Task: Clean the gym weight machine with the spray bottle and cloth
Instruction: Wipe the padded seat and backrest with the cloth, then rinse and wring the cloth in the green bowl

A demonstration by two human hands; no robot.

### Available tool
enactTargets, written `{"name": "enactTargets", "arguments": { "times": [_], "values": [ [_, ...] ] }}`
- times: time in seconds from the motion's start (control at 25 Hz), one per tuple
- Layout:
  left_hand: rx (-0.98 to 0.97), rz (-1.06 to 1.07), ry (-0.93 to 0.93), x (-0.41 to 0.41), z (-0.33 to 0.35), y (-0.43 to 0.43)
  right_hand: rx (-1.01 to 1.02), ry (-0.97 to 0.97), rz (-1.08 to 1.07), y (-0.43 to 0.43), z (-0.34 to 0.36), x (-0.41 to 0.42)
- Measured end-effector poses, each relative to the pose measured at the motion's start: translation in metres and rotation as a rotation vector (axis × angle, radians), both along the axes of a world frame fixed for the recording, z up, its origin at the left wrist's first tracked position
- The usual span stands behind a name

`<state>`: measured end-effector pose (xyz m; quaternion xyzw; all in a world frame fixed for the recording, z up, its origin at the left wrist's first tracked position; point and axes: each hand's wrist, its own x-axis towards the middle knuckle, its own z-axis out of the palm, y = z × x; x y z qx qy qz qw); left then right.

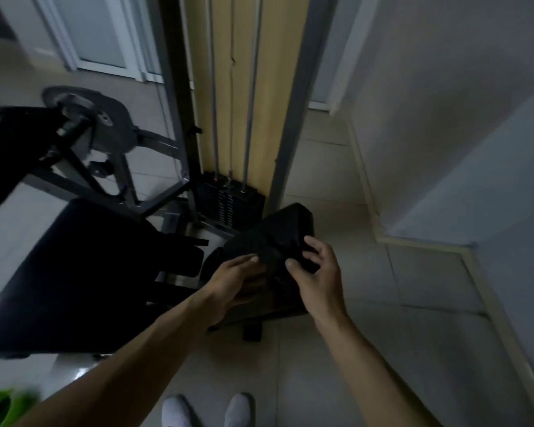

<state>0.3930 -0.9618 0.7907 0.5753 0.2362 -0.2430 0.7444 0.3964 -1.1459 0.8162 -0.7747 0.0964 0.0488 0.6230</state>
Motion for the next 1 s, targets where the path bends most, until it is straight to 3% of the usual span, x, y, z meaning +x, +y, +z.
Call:
{"name": "enactTargets", "arguments": {
  "times": [0.16, 0.36, 0.52, 0.68, 0.84, 1.0],
  "values": [
    [-0.020, 0.167, -0.076, -0.039, 0.026, 0.062, 0.233, 0.343, 0.326, 0.088, -0.001, 0.015],
    [0.293, 0.649, -0.109, -0.130, 0.016, 0.180, 0.286, 0.602, 0.748, 0.226, -0.023, -0.036],
    [0.336, 0.999, -0.078, -0.191, 0.001, 0.260, 0.156, 0.576, 1.035, 0.306, -0.018, -0.077],
    [0.374, 1.226, -0.106, -0.260, -0.008, 0.340, 0.045, 0.477, 0.930, 0.407, -0.036, -0.134],
    [0.559, 1.041, -0.155, -0.329, -0.041, 0.400, 0.305, 0.750, 0.553, 0.514, -0.081, -0.214],
    [0.885, 0.595, -0.168, -0.389, -0.073, 0.456, 0.414, 1.035, 0.439, 0.601, -0.115, -0.292]
  ]
}}
